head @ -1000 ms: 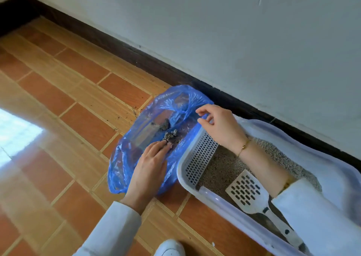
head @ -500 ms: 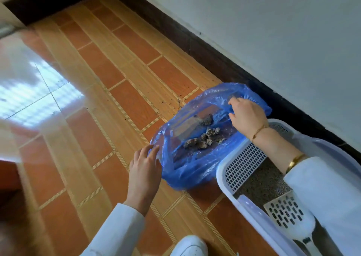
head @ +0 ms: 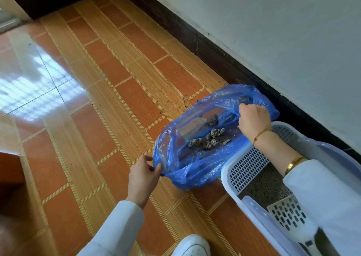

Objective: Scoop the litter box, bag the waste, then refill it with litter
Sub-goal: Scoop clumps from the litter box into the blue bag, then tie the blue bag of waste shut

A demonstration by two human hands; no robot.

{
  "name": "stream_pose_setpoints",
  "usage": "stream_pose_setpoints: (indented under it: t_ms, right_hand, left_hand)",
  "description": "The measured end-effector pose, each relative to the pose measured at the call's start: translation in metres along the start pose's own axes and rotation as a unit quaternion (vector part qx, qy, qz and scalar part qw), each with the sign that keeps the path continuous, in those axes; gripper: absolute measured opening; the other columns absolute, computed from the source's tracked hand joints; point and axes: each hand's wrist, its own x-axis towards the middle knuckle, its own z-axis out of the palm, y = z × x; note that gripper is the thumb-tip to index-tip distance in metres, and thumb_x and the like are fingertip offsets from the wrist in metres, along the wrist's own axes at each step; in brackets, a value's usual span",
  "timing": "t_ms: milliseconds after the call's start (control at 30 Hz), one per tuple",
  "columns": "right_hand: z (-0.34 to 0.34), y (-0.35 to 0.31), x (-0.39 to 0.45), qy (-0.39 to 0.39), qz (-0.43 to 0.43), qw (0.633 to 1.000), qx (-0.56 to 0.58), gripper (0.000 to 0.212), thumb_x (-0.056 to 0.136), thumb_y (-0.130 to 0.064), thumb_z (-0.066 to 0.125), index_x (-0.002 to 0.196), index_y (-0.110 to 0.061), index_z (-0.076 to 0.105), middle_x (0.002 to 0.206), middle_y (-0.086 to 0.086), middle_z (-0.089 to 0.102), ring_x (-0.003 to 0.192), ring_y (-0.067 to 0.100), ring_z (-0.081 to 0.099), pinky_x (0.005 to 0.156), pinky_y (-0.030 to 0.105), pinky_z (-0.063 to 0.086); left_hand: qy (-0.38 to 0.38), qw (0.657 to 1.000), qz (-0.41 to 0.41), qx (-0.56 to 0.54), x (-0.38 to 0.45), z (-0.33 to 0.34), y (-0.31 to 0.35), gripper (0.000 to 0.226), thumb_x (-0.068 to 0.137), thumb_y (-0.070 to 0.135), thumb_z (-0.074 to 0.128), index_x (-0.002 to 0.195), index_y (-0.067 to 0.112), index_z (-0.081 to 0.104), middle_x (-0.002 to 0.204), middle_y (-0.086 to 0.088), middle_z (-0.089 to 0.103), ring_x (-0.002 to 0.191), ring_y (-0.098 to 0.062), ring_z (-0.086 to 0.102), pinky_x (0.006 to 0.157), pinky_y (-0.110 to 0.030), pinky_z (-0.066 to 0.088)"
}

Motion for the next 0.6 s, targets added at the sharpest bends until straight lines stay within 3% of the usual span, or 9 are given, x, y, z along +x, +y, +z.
stream_pose_setpoints:
  t_ms: [67,167,333,400,467,533,600]
  right_hand:
    - [-0.001,0.002,-0.001,0.018,-0.012,0.999,0.025,0.004,0.087,-0.006,0.061,0.089,-0.006,0.058,0.083,0.014,0.067,0.082,0.032,0.063,0.080,0.039,0.043]
    - [-0.007,0.003,-0.003,0.058,-0.017,0.994,0.094,0.006,0.089,-0.009,0.060,0.092,-0.004,0.061,0.086,0.014,0.068,0.083,0.033,0.062,0.081,0.041,0.044]
    - [-0.038,0.000,-0.008,0.113,-0.004,0.957,0.266,0.011,0.091,-0.014,0.061,0.094,-0.005,0.065,0.086,0.010,0.069,0.080,0.028,0.063,0.070,0.038,0.052]
    - [-0.054,-0.001,-0.008,0.136,-0.005,0.938,0.318,0.009,0.090,-0.014,0.062,0.089,-0.005,0.065,0.079,0.006,0.068,0.074,0.023,0.063,0.068,0.036,0.054]
    - [-0.073,-0.003,-0.007,0.148,0.007,0.921,0.360,0.010,0.088,-0.014,0.062,0.082,-0.006,0.065,0.072,0.001,0.064,0.067,0.017,0.059,0.066,0.026,0.052]
    - [-0.095,-0.004,-0.006,0.154,0.022,0.905,0.397,0.010,0.086,-0.015,0.065,0.079,-0.008,0.066,0.071,0.002,0.065,0.065,0.013,0.057,0.060,0.006,0.042]
    - [-0.118,-0.003,-0.005,0.159,0.034,0.885,0.436,0.009,0.083,-0.016,0.068,0.079,-0.008,0.069,0.073,0.003,0.069,0.067,0.013,0.060,0.059,0.003,0.038]
  left_hand:
    - [-0.005,0.998,-0.019,-0.054,0.000,-0.004,0.002,0.031,0.083,0.023,0.067,0.111,0.014,0.057,0.077,0.002,0.071,0.064,-0.015,0.070,0.068,-0.041,0.060]
    - [-0.003,0.992,-0.012,-0.126,-0.002,-0.016,0.018,0.033,0.081,0.008,0.066,0.112,0.012,0.055,0.084,-0.003,0.070,0.057,-0.015,0.071,0.063,-0.036,0.061]
    - [0.004,0.972,0.049,-0.231,-0.009,-0.047,0.064,0.043,0.079,0.001,0.065,0.118,0.017,0.055,0.095,-0.004,0.068,0.070,-0.024,0.072,0.074,-0.041,0.060]
    - [-0.013,0.957,0.076,-0.279,-0.014,-0.061,0.088,0.044,0.080,-0.002,0.065,0.119,0.017,0.057,0.097,-0.006,0.069,0.074,-0.022,0.071,0.075,-0.037,0.060]
    - [-0.047,0.940,0.115,-0.317,-0.020,-0.077,0.112,0.045,0.080,-0.003,0.069,0.119,0.018,0.059,0.102,-0.007,0.070,0.081,-0.019,0.069,0.073,-0.030,0.058]
    - [-0.079,0.924,0.165,-0.334,-0.026,-0.094,0.137,0.050,0.079,-0.004,0.072,0.121,0.019,0.061,0.106,-0.006,0.068,0.083,-0.014,0.066,0.071,-0.023,0.056]
    - [-0.102,0.913,0.223,-0.325,-0.033,-0.110,0.160,0.056,0.077,-0.009,0.072,0.123,0.021,0.062,0.111,-0.008,0.064,0.079,-0.011,0.063,0.075,-0.022,0.056]
